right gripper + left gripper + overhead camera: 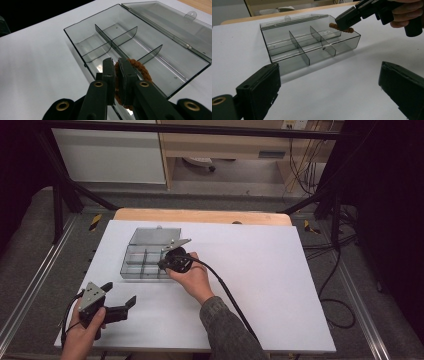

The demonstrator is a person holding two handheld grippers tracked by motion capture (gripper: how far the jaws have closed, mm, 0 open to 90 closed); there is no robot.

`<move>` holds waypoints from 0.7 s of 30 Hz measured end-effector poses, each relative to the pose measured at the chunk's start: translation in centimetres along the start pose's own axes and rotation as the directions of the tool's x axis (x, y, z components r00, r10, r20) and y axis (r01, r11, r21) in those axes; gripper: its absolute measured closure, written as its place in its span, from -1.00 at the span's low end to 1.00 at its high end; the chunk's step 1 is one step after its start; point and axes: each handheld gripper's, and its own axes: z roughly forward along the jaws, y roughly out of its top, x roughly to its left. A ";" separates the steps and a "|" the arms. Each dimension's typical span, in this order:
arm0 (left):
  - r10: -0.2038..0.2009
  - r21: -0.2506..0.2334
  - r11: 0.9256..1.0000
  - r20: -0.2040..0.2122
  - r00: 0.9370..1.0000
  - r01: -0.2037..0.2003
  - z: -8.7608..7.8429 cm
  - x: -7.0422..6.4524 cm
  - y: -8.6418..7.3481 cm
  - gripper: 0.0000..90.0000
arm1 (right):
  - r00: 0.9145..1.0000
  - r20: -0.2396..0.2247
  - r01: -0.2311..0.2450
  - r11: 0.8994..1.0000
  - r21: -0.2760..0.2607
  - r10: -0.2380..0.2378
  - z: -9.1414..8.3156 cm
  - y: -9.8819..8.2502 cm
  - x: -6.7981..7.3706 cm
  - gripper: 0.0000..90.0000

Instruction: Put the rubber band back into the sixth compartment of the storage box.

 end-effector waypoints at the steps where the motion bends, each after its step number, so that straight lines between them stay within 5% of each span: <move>1: 0.000 0.001 1.000 0.000 1.000 0.000 0.0 0.0 0.0 -0.90 | 1.000 0.001 -0.001 1.000 0.001 0.001 0.0 0.0 -0.1 0.88; 21: -0.003 -0.002 1.000 -0.002 1.000 0.003 -0.1 0.1 0.0 -0.90 | 1.000 0.000 -0.028 0.999 0.038 0.028 0.7 -0.4 -0.5 0.88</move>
